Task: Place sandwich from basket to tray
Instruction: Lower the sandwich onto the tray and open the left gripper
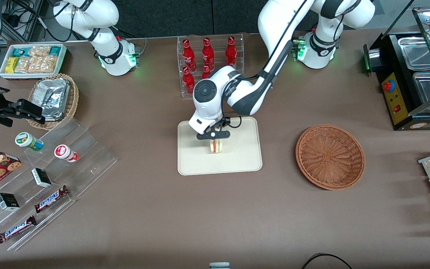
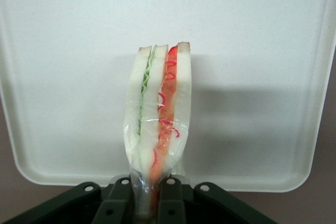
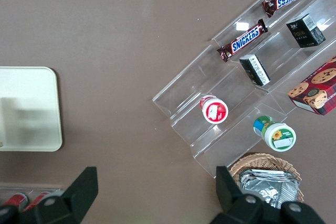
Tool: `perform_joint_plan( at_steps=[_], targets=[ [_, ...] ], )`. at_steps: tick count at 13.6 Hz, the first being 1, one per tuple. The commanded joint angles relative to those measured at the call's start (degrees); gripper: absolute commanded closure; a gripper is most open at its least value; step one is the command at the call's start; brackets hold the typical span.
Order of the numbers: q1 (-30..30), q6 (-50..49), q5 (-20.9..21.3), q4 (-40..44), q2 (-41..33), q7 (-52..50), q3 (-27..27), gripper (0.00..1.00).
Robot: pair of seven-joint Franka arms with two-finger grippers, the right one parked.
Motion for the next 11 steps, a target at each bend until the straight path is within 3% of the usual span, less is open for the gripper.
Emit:
perform_joint_plan(
  at_steps=[1, 4, 6, 8, 10, 11],
  targets=[
    [-0.67, 0.20, -0.10, 2.78, 2.62, -0.05, 0.66, 0.90],
    [-0.66, 0.20, 0.25, 2.35, 2.71, -0.13, 0.66, 0.86],
    [-0.58, 0.20, 0.25, 2.61, 3.50, -0.31, 0.84, 0.60],
    [-0.40, 0.11, 0.25, 2.69, 3.41, -0.22, 0.93, 0.23],
    [-0.14, -0.32, 0.25, 2.78, 2.80, -0.22, 1.01, 0.02],
    [-0.05, -0.67, 0.17, 2.78, 2.01, -0.31, 1.19, 0.01]
  ],
)
